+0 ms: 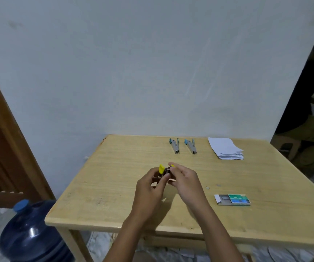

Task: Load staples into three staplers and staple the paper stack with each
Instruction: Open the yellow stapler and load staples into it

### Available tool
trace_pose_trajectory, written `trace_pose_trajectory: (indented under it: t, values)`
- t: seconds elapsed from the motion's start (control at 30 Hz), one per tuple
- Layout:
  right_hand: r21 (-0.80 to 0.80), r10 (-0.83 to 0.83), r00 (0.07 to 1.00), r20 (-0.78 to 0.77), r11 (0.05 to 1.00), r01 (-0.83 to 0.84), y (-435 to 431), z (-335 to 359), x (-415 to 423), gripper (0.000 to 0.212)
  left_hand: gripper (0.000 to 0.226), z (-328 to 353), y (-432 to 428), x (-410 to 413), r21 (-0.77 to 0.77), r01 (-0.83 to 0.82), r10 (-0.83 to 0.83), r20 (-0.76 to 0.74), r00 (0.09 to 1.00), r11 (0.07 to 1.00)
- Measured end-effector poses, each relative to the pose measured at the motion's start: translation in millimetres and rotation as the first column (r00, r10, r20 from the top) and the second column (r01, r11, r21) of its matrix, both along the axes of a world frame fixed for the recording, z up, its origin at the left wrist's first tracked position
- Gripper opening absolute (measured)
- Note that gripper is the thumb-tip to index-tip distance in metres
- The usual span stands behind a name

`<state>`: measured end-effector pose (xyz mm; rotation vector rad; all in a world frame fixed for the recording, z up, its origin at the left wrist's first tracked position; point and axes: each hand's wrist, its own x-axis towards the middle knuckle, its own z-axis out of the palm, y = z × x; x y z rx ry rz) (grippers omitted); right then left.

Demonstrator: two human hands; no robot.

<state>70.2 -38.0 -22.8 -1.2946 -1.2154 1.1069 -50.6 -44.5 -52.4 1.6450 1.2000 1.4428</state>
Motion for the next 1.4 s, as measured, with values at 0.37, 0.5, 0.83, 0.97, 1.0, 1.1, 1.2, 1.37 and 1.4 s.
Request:
trace_pose_trajectory:
  t: [0.37,0.5,0.83,0.97,1.0,1.1,1.2,1.37,1.4]
  values:
    - [-0.007,-0.169,0.956,-0.24,0.985,0.172,-12,8,-9,0.023,0.013,9,-6,6,0.062,-0.029,0.032,-0.051,0.998,0.998]
    - [-0.019,-0.173,0.953,-0.25,0.985,0.174,-14,7,-11,0.025,0.015,7,-10,10,0.058,-0.056,0.057,-0.028,0.998,0.997]
    - [0.089,0.001,0.973,0.232,0.996,-0.022,-11,13,5,0.031,0.015,7,-4,6,0.046,-0.106,0.11,-0.091,0.99,0.993]
    - [0.083,-0.01,0.986,0.164,0.997,-0.004,-8,15,6,0.027,0.019,12,-6,11,0.108,-0.117,0.13,-0.124,0.984,0.987]
    - [0.081,-0.025,0.989,0.148,0.997,0.013,-8,16,5,0.026,0.019,13,-6,12,0.111,-0.115,0.128,-0.123,0.984,0.987]
    - [0.082,-0.065,0.99,0.127,0.995,0.055,-8,14,3,0.026,0.015,14,-4,13,0.106,-0.105,0.117,-0.12,0.986,0.989]
    - [0.059,-0.14,0.986,0.094,0.989,0.135,-5,12,6,0.028,0.014,15,-5,13,0.065,-0.101,0.106,-0.081,0.991,0.993]
    - [-0.087,-0.228,0.939,-0.259,0.973,0.212,-7,21,25,0.025,0.006,28,-13,8,-0.112,-0.048,0.072,0.222,0.972,0.993]
    - [-0.118,-0.225,0.913,-0.34,0.974,0.195,-8,22,27,0.023,0.007,30,-13,7,-0.164,-0.035,0.089,0.335,0.938,0.986]
